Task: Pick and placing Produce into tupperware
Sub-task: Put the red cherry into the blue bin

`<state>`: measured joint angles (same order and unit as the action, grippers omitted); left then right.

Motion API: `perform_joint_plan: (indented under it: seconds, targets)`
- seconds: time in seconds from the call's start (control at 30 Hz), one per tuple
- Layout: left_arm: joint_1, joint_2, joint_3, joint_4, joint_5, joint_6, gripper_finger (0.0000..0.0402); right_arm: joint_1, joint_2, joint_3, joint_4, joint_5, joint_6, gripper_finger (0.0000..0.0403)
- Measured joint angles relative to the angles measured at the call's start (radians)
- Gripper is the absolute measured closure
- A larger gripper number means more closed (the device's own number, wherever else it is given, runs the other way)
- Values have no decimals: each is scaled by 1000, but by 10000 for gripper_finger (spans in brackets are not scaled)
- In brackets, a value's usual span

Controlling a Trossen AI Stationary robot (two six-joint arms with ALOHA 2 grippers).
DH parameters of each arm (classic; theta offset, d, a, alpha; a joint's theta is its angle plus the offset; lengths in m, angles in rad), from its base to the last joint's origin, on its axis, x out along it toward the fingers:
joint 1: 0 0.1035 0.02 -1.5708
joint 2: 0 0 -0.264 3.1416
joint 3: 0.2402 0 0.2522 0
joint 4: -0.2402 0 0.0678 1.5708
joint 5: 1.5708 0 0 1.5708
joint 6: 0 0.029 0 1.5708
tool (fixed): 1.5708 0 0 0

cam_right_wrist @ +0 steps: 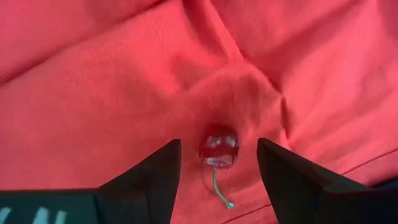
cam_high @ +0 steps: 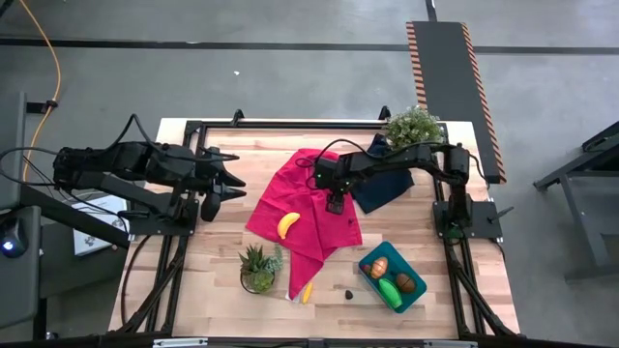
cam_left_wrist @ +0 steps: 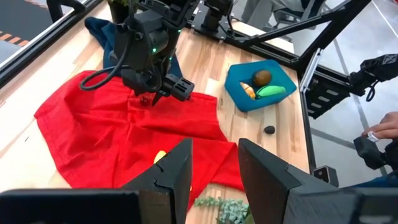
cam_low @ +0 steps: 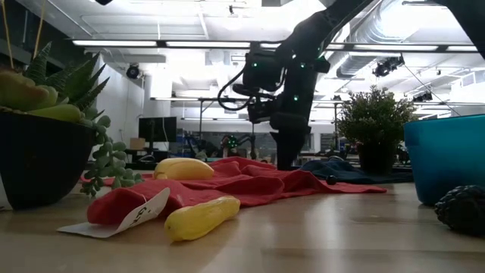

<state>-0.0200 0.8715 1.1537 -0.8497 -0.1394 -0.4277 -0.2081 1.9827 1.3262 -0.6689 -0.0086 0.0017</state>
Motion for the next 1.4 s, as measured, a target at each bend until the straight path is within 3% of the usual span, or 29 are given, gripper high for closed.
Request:
perform_joint_plan:
  seconds: [0.63, 1.07, 1.4]
  targets:
    - [0, 0, -3, 0, 0, -3, 284, -1, 8, 1, 12, -10, 25, 319]
    - [0, 0, -3, -18, 0, -6, 284, -2, 14, 3, 13, -26, 72, 349]
    - [0, 0, -3, -18, 0, 1, 284, 3, -69, -1, -20, -32, 129, 352]
